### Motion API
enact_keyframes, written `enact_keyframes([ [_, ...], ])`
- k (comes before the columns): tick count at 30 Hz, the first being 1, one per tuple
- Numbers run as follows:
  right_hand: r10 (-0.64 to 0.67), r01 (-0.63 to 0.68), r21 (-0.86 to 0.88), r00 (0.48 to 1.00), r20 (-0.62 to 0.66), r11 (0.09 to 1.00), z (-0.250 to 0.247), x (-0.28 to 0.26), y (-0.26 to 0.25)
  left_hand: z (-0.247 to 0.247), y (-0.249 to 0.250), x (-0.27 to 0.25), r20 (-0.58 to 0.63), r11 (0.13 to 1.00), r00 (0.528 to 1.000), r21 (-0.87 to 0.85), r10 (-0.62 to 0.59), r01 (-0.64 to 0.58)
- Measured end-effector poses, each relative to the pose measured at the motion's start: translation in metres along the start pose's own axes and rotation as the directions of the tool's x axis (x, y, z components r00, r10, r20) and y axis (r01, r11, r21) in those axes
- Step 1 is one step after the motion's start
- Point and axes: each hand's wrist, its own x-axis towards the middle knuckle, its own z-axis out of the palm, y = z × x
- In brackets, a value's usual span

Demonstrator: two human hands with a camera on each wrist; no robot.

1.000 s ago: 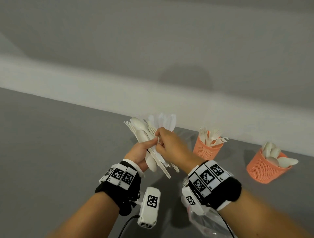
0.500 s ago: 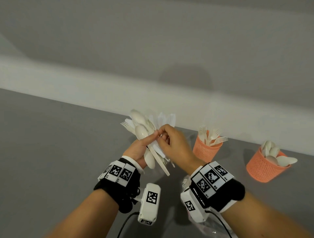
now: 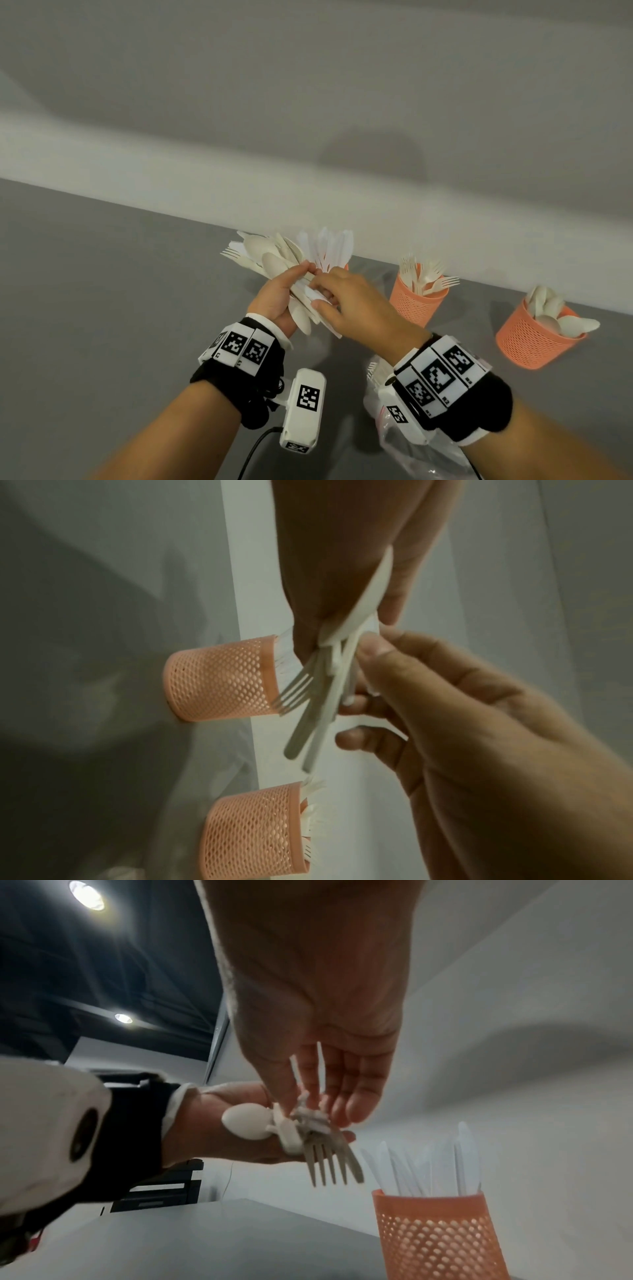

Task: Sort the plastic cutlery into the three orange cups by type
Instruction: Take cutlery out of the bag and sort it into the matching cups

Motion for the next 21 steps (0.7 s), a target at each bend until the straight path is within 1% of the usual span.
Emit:
enact_keyframes([
  [3,0.104,-0.103,-0.033,0.994,0.028,0.994,0.003,0.002,-0.004,0.004,-0.002,-0.002,0.029,1.0,0.999,-0.018,-0.014,0.014],
  [5,0.15,-0.148,-0.038,0.987,0.064,0.988,0.005,0.004,-0.005,0.004,-0.004,-0.003,0.036,0.999,0.999,-0.033,-0.02,0.021],
  [7,0.179,-0.181,0.009,0.977,0.113,0.984,0.004,0.003,-0.007,0.003,-0.004,-0.003,0.01,0.999,1.0,-0.045,-0.024,0.025],
  [11,0.236,-0.265,0.116,0.948,0.213,0.957,-0.001,0.002,-0.004,-0.003,0.0,0.002,-0.089,0.996,0.996,-0.081,-0.027,0.02],
  [14,0.291,-0.341,0.22,0.929,0.228,0.914,-0.009,0.002,-0.002,0.001,0.0,0.0,-0.106,0.996,0.994,-0.085,-0.003,-0.006],
  [15,0.296,-0.348,0.228,0.926,0.233,0.909,-0.011,0.002,-0.001,0.002,0.0,0.0,-0.103,0.996,0.995,-0.083,0.006,-0.015],
  [18,0.278,-0.321,0.151,0.928,0.249,0.935,-0.013,0.001,-0.002,0.002,-0.001,0.0,-0.088,0.997,0.996,-0.075,0.018,-0.025],
  [19,0.278,-0.321,0.16,0.93,0.241,0.934,-0.012,0.001,-0.002,0.001,-0.002,0.001,-0.081,0.997,0.996,-0.071,0.021,-0.027],
  [21,0.302,-0.355,0.236,0.924,0.233,0.904,-0.009,0.002,-0.001,0.002,-0.002,0.001,-0.061,0.997,0.998,-0.068,0.021,-0.025],
])
